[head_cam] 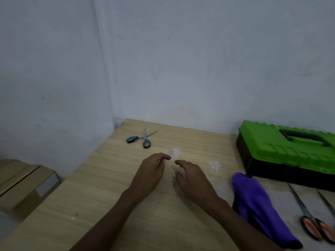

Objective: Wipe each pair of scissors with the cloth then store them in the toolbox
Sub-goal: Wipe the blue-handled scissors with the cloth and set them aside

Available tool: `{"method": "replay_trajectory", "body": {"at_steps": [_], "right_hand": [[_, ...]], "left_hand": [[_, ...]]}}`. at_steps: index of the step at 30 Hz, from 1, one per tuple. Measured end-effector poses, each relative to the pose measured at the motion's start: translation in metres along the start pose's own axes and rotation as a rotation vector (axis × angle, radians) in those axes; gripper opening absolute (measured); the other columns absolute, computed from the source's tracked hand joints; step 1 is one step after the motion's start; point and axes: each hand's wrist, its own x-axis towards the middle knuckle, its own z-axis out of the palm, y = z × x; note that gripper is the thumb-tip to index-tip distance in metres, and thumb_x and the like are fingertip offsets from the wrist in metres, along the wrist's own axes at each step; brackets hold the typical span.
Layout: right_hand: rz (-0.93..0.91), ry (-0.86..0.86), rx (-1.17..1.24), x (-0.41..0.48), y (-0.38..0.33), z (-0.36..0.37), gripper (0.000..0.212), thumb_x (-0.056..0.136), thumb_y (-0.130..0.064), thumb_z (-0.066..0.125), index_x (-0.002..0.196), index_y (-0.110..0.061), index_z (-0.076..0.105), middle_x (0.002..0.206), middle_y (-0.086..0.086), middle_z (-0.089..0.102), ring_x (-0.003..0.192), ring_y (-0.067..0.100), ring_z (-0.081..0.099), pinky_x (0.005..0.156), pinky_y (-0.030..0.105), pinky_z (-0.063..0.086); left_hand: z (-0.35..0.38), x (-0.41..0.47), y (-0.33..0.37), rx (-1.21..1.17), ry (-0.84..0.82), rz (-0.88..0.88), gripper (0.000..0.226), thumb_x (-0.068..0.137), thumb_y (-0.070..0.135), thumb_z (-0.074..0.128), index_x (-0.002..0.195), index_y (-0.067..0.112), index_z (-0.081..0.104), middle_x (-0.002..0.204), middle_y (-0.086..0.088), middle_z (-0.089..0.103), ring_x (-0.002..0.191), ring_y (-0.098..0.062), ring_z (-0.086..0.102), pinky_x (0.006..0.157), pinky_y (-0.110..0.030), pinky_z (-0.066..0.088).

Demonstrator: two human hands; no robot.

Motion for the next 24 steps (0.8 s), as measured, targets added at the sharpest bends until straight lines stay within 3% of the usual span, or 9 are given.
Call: {"method": "replay_trajectory", "body": {"at_steps": [3,7,11,16,19,22,24], "right_hand": [[-0.027,-0.060,-0.020,0.035,-0.018,0.022,0.043,0.095,-0.027,0.045,0.137,-0.020,0.047,0.135,-0.001,0.054,0.123,0.017,0.047,0.103,0.032,0.039],[-0.062,-0.086,-0.076,0.084,-0.035,0.054,0.043,0.092,-0.026,0.041,0.134,-0.017,0.051,0.128,0.003,0.059,0.115,0.022,0.053,0.097,0.038,0.043],[-0.095,-0.038,-0.187,0.119,-0.046,0.081,0.042,0.090,-0.033,0.033,0.123,-0.018,0.054,0.111,0.005,0.062,0.099,0.029,0.055,0.079,0.038,0.041],[-0.105,0.053,-0.283,0.131,-0.047,0.091,0.025,0.095,-0.032,0.043,0.111,-0.018,0.058,0.106,0.003,0.063,0.095,0.025,0.051,0.074,0.035,0.034],[-0.105,0.080,-0.273,0.121,-0.043,0.086,0.015,0.095,-0.030,0.045,0.098,-0.022,0.057,0.098,-0.002,0.063,0.088,0.020,0.051,0.071,0.032,0.033],[-0.127,0.104,-0.291,0.096,-0.034,0.073,0.014,0.095,-0.033,0.047,0.096,-0.024,0.058,0.096,-0.006,0.062,0.087,0.018,0.051,0.071,0.031,0.033],[-0.120,0.109,-0.275,0.076,-0.029,0.064,0.012,0.094,-0.034,0.049,0.093,-0.026,0.058,0.094,-0.008,0.062,0.087,0.017,0.051,0.071,0.031,0.034]], "left_hand": [[-0.020,0.007,-0.032,0.018,0.094,-0.095,0.030,0.097,0.005,0.048,0.114,0.017,0.069,0.114,0.006,0.069,0.105,-0.004,0.060,0.090,-0.013,0.041],[-0.033,0.023,-0.054,0.011,0.230,-0.189,0.030,0.096,0.004,0.048,0.114,0.013,0.069,0.113,0.002,0.070,0.103,-0.010,0.062,0.089,-0.019,0.044],[-0.026,0.032,-0.063,0.046,0.223,-0.188,0.029,0.098,0.007,0.046,0.115,0.013,0.068,0.112,-0.003,0.071,0.102,-0.016,0.063,0.091,-0.023,0.044],[-0.024,0.033,-0.070,0.034,0.264,-0.197,0.027,0.098,0.010,0.047,0.113,0.015,0.068,0.109,0.001,0.069,0.101,-0.013,0.061,0.089,-0.022,0.043],[-0.023,0.034,-0.078,0.089,0.316,-0.185,0.031,0.094,0.005,0.049,0.118,0.014,0.065,0.122,-0.003,0.066,0.115,-0.017,0.057,0.097,-0.023,0.041],[-0.017,0.034,-0.083,0.191,0.261,-0.253,0.043,0.094,0.009,0.051,0.137,0.010,0.054,0.142,-0.014,0.051,0.136,-0.027,0.043,0.111,-0.036,0.037],[-0.012,0.032,-0.081,0.299,0.189,-0.242,0.047,0.094,0.013,0.053,0.141,0.007,0.050,0.139,-0.018,0.054,0.132,-0.032,0.047,0.108,-0.040,0.040]]}}
